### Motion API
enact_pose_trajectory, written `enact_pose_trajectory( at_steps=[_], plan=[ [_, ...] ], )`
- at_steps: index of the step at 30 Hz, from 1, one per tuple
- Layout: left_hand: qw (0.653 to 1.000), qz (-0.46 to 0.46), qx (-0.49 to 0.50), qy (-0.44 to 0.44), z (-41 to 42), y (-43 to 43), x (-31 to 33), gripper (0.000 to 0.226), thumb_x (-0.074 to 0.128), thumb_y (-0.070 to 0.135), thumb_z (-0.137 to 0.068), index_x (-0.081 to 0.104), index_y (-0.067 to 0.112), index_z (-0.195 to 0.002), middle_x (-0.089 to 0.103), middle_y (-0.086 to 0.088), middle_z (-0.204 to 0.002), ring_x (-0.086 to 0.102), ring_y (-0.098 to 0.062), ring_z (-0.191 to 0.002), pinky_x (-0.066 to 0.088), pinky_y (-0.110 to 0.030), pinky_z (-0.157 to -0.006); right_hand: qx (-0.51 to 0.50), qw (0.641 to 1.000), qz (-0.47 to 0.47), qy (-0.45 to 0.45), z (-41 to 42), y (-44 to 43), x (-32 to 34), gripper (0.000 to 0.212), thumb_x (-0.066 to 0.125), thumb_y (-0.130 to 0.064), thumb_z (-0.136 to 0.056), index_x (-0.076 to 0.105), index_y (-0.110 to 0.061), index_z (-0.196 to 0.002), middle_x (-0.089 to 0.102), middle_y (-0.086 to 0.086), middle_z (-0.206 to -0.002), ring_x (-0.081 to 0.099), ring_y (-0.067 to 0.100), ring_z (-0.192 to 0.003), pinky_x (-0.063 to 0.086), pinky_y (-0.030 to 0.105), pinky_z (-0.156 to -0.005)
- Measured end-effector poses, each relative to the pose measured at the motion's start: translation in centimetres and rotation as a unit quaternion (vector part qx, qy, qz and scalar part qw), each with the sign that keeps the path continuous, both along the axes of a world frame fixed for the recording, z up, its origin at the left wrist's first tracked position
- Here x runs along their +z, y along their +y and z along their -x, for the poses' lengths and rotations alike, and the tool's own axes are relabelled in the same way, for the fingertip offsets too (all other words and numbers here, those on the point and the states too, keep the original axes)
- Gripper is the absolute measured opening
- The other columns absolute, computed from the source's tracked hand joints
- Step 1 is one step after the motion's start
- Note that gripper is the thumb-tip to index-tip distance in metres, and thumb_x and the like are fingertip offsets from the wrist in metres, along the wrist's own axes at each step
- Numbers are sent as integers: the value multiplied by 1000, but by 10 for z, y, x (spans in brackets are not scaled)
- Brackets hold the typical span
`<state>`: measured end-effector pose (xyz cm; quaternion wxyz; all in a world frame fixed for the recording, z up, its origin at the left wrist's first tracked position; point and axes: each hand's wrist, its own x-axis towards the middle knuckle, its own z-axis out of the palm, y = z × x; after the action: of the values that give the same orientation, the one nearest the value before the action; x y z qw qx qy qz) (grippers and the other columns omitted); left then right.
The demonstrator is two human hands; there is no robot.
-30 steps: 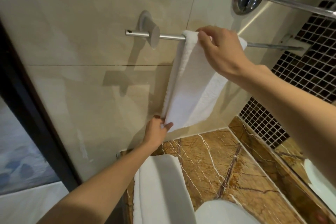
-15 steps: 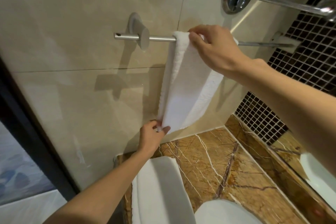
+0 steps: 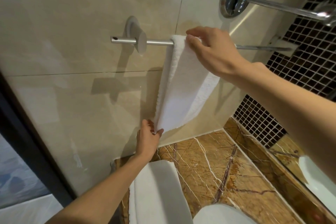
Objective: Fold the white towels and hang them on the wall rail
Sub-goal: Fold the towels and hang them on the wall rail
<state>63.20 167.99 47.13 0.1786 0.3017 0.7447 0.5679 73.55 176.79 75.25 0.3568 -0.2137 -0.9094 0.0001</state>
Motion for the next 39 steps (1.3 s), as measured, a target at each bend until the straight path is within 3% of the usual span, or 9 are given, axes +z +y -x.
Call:
enact_pose_trajectory(
  at_steps=[2, 3, 5, 8, 13, 23, 31, 39],
  plan=[
    [1000, 9, -6, 6, 1, 1, 1, 45, 77, 18, -77, 51, 12, -113, 66, -2, -88, 62, -23, -85, 50, -37, -78, 4, 1000, -1, -18, 2, 1, -1, 44, 38, -38, -94, 64, -11, -117, 66, 10, -119, 57, 30, -109, 43, 35, -92],
    [1000, 20, -12, 20, 3, 3, 0, 41, 77, 20, -77, 56, 9, -110, 69, -5, -87, 63, -24, -85, 51, -38, -78, 7, 1000, -12, -27, 4, 2, -2, 47, 35, -39, -93, 64, -8, -111, 67, 14, -111, 58, 34, -104, 44, 38, -90],
    [998, 33, -29, 36, 4, 5, -4, 26, 78, 22, -76, 62, 5, -89, 70, -10, -80, 64, -28, -79, 53, -40, -74, 8, 999, -31, -29, 4, 3, -5, 49, 32, -41, -91, 63, -6, -101, 67, 17, -98, 58, 37, -94, 44, 44, -84],
    [998, 39, -32, 39, 2, 8, -7, 28, 79, 23, -75, 58, 4, -74, 67, -11, -70, 63, -30, -71, 50, -38, -67, 9, 999, -38, -25, 4, 8, -8, 50, 30, -42, -91, 62, -5, -96, 66, 17, -92, 57, 36, -88, 44, 45, -80],
    [997, 44, -53, 44, -1, 17, -9, 25, 78, 28, -76, 66, 7, -83, 69, -7, -77, 63, -26, -74, 51, -39, -70, 11, 999, -33, -28, 1, 12, -9, 50, 26, -45, -91, 61, -9, -88, 64, 12, -84, 55, 31, -82, 43, 45, -77],
    [995, 39, -81, 37, -16, 45, -11, 16, 77, 27, -76, 68, 16, -84, 71, 2, -81, 65, -17, -78, 52, -34, -72, 8, 999, -32, -9, -21, 36, -11, 42, 32, -35, -96, 60, -4, -86, 61, 14, -79, 52, 29, -80, 42, 45, -75],
    [991, 33, -123, 46, -42, 83, -12, 14, 76, 28, -77, 68, 18, -84, 71, 6, -83, 65, -10, -77, 51, -28, -68, -8, 1000, -22, 15, -54, 74, -13, 53, 25, -38, -94, 52, 2, -74, 52, 16, -65, 47, 29, -65, 40, 46, -68],
    [984, 25, -170, 48, -79, 128, -12, 21, 75, 31, -78, 71, 16, -92, 73, 7, -87, 66, -7, -77, 55, -34, -72, -42, 998, 9, 54, -87, 119, -18, 56, 30, -34, -97, 61, 10, -80, 61, 20, -74, 53, 26, -72, 42, 46, -73]
  ],
)
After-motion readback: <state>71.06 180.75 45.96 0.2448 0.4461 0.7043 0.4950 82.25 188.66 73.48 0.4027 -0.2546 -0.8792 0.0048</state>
